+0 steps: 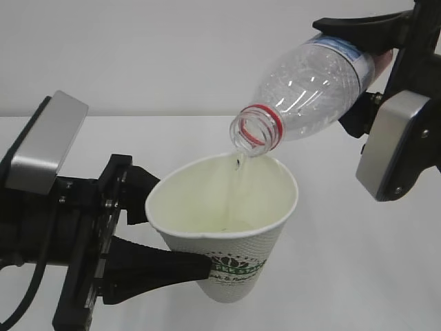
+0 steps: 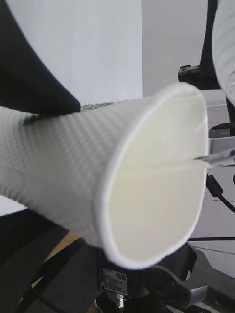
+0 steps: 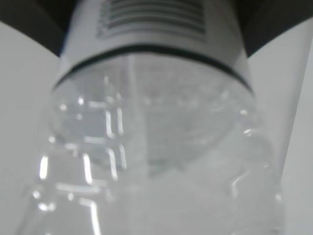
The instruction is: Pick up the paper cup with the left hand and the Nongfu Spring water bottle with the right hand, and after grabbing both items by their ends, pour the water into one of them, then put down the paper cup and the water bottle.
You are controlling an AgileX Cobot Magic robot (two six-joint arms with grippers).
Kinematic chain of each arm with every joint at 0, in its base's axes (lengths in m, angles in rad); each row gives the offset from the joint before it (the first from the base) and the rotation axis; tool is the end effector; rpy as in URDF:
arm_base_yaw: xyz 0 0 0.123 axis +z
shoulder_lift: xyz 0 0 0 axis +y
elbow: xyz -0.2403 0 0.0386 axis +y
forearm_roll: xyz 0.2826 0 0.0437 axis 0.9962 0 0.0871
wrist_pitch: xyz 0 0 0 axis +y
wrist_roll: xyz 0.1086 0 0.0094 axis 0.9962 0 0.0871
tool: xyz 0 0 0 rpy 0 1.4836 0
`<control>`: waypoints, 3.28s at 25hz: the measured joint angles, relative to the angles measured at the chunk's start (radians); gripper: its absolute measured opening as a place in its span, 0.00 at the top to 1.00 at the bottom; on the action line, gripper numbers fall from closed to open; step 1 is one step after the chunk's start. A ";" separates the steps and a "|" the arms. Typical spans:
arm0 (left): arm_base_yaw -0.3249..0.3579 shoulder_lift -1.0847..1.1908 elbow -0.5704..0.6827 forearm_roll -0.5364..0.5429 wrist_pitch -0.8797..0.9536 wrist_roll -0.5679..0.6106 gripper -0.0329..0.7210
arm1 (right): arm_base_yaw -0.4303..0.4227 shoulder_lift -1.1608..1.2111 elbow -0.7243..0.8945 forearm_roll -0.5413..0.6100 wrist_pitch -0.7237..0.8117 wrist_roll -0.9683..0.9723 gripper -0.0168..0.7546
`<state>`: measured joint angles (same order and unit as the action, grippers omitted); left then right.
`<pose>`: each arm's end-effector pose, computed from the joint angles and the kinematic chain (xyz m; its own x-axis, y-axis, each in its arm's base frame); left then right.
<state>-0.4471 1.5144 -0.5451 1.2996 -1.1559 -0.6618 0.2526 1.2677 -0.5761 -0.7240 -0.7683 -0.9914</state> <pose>0.2015 -0.2032 0.1398 0.0035 0.1555 -0.9878 0.9998 0.0197 0.0067 0.2851 0.1254 0.2194 0.6677 -0.7445 -0.0028 0.0128 0.0153 -0.9998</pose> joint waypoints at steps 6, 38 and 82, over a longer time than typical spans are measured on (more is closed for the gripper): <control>0.000 0.000 0.000 -0.001 0.000 0.000 0.40 | 0.000 0.000 0.000 0.000 0.000 -0.008 0.35; 0.000 0.000 0.000 -0.015 0.002 0.000 0.40 | 0.000 0.000 0.000 0.000 -0.003 -0.015 0.35; 0.000 0.000 0.001 -0.029 0.007 0.000 0.40 | 0.000 0.000 -0.002 0.005 -0.026 -0.053 0.35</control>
<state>-0.4471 1.5144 -0.5444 1.2705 -1.1487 -0.6618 0.2526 1.2677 -0.5776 -0.7187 -0.7941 -1.0443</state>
